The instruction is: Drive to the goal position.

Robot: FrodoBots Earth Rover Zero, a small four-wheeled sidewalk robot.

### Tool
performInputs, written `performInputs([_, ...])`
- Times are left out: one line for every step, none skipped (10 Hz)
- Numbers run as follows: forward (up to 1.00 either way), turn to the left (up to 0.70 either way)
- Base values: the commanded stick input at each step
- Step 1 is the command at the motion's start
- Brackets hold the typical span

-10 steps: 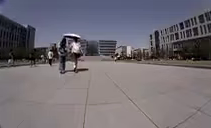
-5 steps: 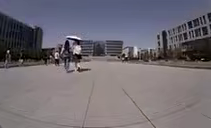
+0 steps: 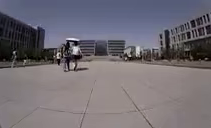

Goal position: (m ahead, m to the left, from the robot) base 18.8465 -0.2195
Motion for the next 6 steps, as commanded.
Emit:
performInputs([1.00,0.03])
performInputs([1.00,0.08])
performInputs([1.00,0.22])
performInputs([1.00,0.40])
performInputs([1.00,0.00])
performInputs([1.00,0.00])
